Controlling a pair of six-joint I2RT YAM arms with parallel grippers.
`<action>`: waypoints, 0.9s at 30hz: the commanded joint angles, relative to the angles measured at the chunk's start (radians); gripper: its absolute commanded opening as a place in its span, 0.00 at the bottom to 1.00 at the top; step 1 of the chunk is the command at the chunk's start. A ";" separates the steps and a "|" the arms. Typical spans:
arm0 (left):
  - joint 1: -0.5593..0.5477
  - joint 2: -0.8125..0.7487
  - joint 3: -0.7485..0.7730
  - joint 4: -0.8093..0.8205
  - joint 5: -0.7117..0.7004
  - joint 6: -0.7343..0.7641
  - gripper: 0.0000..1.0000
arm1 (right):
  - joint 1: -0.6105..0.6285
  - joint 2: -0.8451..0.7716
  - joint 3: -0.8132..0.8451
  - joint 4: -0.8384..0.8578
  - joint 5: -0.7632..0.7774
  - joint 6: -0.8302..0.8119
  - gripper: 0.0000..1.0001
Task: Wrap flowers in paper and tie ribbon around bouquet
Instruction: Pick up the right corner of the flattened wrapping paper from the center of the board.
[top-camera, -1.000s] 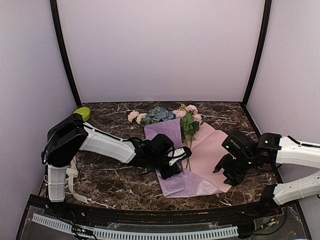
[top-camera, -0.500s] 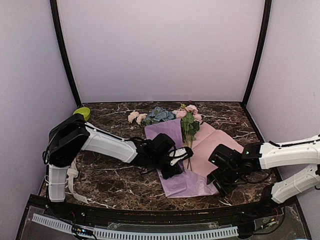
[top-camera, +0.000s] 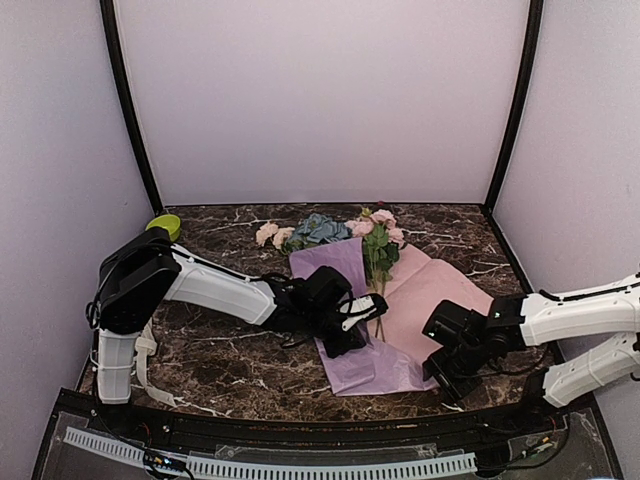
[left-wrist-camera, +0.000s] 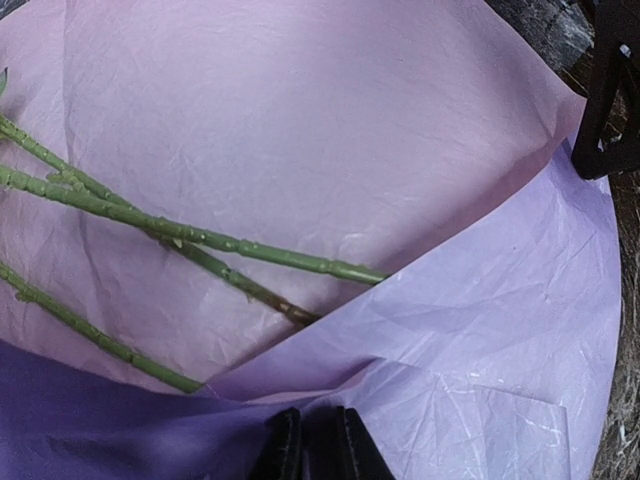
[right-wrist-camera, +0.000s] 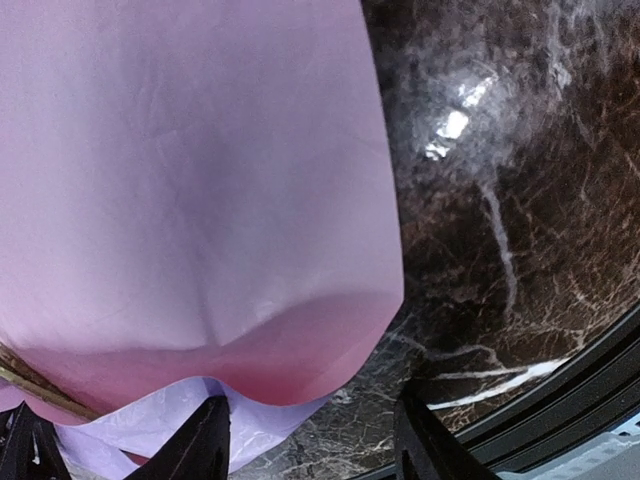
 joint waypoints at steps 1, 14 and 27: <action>-0.009 0.036 -0.006 -0.091 0.029 0.009 0.12 | 0.006 0.007 -0.076 0.064 0.052 0.069 0.56; -0.009 0.036 -0.001 -0.107 0.021 0.020 0.13 | -0.057 -0.015 -0.091 0.057 0.094 -0.040 0.14; -0.009 0.042 -0.001 -0.105 0.014 0.025 0.12 | -0.078 0.028 0.103 -0.049 0.233 -0.340 0.00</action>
